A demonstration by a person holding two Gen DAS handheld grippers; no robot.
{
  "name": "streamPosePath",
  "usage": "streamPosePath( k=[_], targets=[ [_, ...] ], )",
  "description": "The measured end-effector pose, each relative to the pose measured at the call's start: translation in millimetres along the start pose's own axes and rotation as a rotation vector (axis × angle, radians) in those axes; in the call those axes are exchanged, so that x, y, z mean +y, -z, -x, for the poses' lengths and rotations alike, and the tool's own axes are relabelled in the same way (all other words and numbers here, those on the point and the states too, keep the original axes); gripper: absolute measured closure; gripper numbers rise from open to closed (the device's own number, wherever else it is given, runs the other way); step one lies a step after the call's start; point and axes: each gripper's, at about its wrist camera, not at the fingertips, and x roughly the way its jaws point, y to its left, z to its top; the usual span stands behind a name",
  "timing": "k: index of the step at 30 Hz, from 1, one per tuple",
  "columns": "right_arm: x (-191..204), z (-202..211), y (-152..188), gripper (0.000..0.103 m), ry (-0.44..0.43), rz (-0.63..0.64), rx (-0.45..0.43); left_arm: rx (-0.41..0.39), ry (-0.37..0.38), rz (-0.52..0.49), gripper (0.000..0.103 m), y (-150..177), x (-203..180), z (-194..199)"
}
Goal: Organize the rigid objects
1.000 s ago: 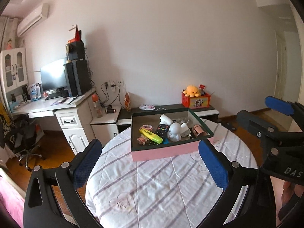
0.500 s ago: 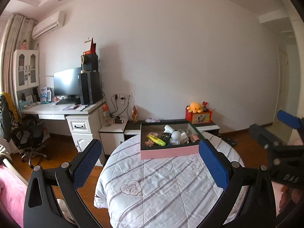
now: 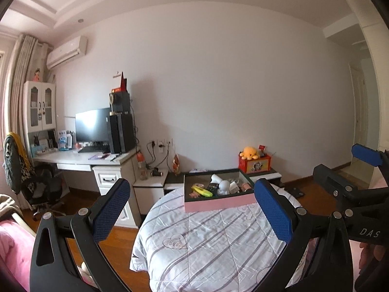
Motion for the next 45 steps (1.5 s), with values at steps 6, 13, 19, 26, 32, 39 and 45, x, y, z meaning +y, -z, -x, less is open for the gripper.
streamPosePath(
  k=[6, 13, 19, 26, 32, 39, 45],
  targets=[
    [6, 22, -3, 0.000, -0.004, 0.012, -0.036, -0.052, -0.010, -0.008, 0.000, -2, 2, 24],
    [12, 33, -4, 0.000, -0.011, 0.023, -0.065, -0.086, -0.022, -0.010, 0.000, -3, 8, 37],
    [14, 34, 0, 0.000, -0.012, 0.018, -0.074, -0.104, -0.029, -0.003, 0.000, -1, 9, 39],
    [18, 35, 5, 0.000, -0.012, 0.021, -0.088, -0.128, -0.025, 0.010, 0.000, 3, 14, 43],
    [22, 33, 10, 0.000, -0.009, 0.026, -0.108, -0.136, -0.025, 0.021, 0.000, 8, 14, 38],
    [24, 30, 18, 0.000, -0.006, 0.019, -0.101, -0.121, -0.029, 0.020, 0.000, 15, 14, 30],
    [20, 32, 19, 0.000, 0.008, 0.007, -0.125, -0.121, -0.021, 0.010, 0.000, 19, 11, 28]
  ],
)
